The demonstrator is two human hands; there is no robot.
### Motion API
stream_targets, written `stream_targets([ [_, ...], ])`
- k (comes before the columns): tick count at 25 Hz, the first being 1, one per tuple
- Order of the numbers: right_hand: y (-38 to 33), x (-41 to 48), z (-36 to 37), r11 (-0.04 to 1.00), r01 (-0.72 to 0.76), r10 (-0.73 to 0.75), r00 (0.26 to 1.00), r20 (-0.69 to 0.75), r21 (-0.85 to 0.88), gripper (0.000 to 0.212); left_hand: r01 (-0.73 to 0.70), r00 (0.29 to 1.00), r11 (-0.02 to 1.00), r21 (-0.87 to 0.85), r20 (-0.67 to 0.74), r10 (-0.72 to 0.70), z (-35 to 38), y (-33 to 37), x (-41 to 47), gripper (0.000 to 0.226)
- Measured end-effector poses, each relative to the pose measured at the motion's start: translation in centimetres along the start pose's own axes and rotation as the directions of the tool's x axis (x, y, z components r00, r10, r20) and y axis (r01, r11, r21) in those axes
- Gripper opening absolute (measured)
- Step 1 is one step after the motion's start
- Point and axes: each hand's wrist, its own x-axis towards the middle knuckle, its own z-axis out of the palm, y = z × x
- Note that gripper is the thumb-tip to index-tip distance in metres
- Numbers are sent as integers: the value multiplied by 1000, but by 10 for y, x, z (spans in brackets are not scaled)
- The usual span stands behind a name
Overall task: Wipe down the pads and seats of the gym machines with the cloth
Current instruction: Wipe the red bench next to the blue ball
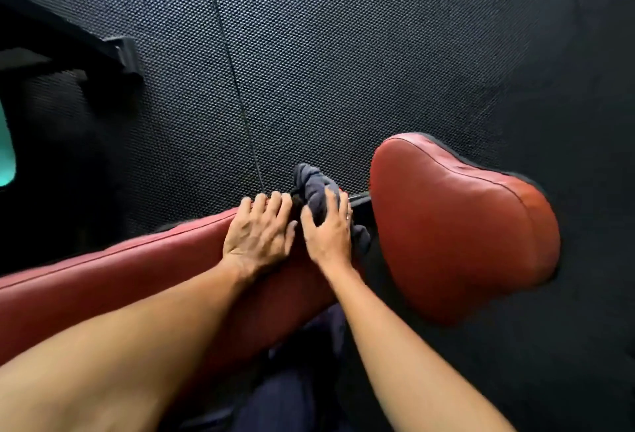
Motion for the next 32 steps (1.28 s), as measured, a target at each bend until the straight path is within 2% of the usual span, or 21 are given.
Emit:
stream_targets([
  [3, -7, 56, -14, 997, -28, 31, 999, 43, -68, 56, 5, 999, 1000, -10, 38, -5, -2, 0, 0, 54],
  [6, -23, 98, -26, 962, -23, 87, 970, 227, -271, 36, 11, 999, 999, -32, 32, -10, -2, 0, 2, 54],
  [8, -26, 101, -35, 955, 27, 67, 951, 302, -295, 35, 7, 1000, 999, -39, 26, -6, -3, 0, 1, 53],
  [12, -25, 83, -55, 970, 75, -2, 955, 295, -233, 36, 27, 1000, 998, -52, 11, -27, -5, 3, 1, 54],
  [14, -25, 67, -70, 945, 149, -46, 941, 334, -290, 40, 54, 997, 998, -21, 57, -52, -7, 4, -2, 58],
  [17, -20, 46, -94, 900, 193, -38, 928, 371, -390, 45, 129, 982, 992, -4, 138, -128, -10, 12, 1, 61],
  [22, -8, 10, -132, 739, 357, -71, 884, 462, -572, 51, 376, 910, 922, -86, 220, -351, -29, 51, -5, 66],
  [26, -7, -11, -147, 579, 456, -60, 851, 523, -676, 60, 468, 874, 854, -228, 266, -407, -40, 89, -16, 60],
  [29, -3, -20, -156, 411, 564, -116, 812, 572, -716, 65, 527, 847, 757, -385, 307, -433, -37, 129, -32, 58],
  [32, 5, -27, -168, 245, 690, -181, 723, 667, -681, 65, 663, 748, 581, -471, 405, -526, -24, 177, -56, 57],
])
